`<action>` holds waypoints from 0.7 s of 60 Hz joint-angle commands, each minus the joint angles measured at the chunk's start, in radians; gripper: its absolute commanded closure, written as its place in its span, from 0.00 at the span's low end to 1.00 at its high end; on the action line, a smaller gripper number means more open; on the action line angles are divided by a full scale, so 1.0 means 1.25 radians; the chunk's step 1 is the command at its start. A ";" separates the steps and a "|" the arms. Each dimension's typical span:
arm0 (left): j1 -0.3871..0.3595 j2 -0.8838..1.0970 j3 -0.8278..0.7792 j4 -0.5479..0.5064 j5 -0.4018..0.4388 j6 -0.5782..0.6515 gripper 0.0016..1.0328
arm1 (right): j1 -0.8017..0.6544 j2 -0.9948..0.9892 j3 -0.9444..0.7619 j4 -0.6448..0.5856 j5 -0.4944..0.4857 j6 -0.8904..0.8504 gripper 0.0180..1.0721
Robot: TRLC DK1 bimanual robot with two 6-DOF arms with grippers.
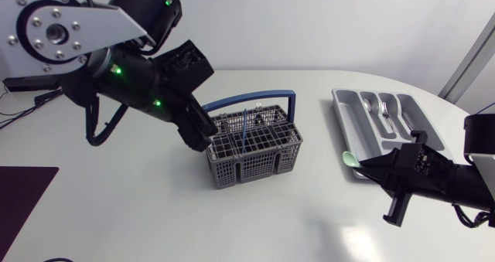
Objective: Unload the cutlery basket into the drawer organizer.
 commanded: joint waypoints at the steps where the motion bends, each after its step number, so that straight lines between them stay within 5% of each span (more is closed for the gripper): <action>1: 0.003 -0.026 -0.038 0.018 -0.002 0.026 0.32 | -0.068 0.080 0.041 -0.019 -0.033 -0.118 0.90; 21: -0.017 0.006 -0.042 0.025 -0.036 0.027 0.32 | -0.321 0.437 0.326 -0.220 -0.100 -0.492 0.90; 42: -0.034 0.044 -0.024 0.025 -0.056 0.009 0.32 | -0.428 0.733 0.534 -0.282 -0.015 -0.746 0.90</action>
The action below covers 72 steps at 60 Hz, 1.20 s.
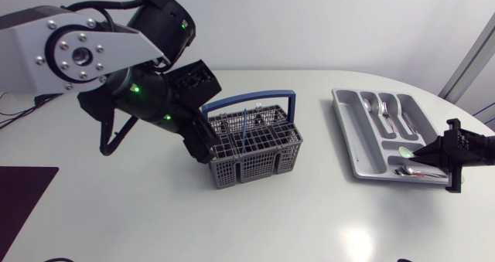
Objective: Unload the cutlery basket into the drawer organizer.
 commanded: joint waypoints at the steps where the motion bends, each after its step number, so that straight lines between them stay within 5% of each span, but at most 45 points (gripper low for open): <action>1: -0.010 0.021 0.009 0.003 -0.008 -0.003 0.32 | -0.016 0.072 0.041 -0.010 0.023 -0.084 0.90; 28: -0.025 0.044 0.022 0.003 -0.022 -0.023 0.32 | 0.001 0.133 0.052 0.086 0.108 -0.129 0.85; 42: -0.028 0.032 0.041 -0.012 -0.025 -0.028 0.32 | 0.018 0.075 -0.002 0.118 0.113 -0.101 0.30; 47: -0.028 0.023 0.049 -0.018 -0.025 -0.031 0.32 | 0.022 0.018 -0.020 0.115 0.102 -0.069 0.19; 72: -0.038 -0.002 0.027 -0.024 -0.036 -0.074 0.32 | 0.144 -0.330 -0.115 -0.031 0.022 0.189 0.12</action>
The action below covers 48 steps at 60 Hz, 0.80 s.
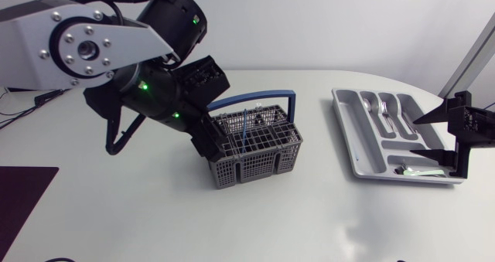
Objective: Unload the cutlery basket into the drawer organizer.
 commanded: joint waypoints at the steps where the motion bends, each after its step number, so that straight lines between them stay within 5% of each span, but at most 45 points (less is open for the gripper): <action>1: -0.006 -0.013 -0.005 -0.008 -0.025 -0.030 0.32 | 0.051 -0.067 -0.053 -0.019 -0.007 0.102 0.12; 18: -0.026 0.004 0.007 -0.076 -0.090 -0.178 0.32 | 0.247 -0.240 -0.121 -0.003 0.019 0.422 0.12; 31: -0.064 0.050 0.017 -0.084 -0.183 -0.234 0.34 | 0.420 -0.326 -0.173 0.066 0.136 0.627 0.12; 48: -0.040 0.120 0.034 -0.051 -0.229 -0.257 0.41 | 0.660 -0.421 -0.249 0.142 0.265 0.829 0.12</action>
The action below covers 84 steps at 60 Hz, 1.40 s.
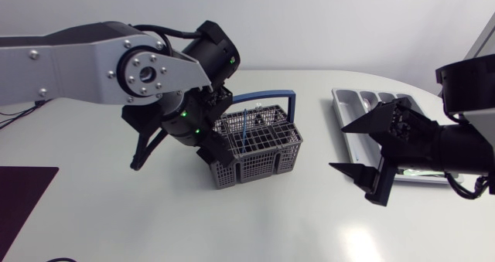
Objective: Unload the cutlery basket into the drawer organizer.
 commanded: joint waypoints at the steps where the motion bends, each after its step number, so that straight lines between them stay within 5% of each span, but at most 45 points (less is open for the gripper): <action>1: 0.012 0.028 0.022 0.020 -0.018 -0.025 0.41 | 0.042 -0.016 -0.025 0.024 0.013 0.086 0.12; 17: 0.028 0.072 0.021 0.078 -0.042 -0.038 0.44 | 0.112 -0.021 -0.032 0.080 0.045 0.131 0.12; 45: 0.018 0.098 0.018 0.111 -0.064 -0.041 0.89 | 0.112 -0.032 -0.054 0.098 0.045 0.122 0.12; 84: 0.007 0.025 -0.009 0.160 -0.128 0.017 0.93 | 0.111 -0.052 -0.066 0.089 0.045 0.120 0.11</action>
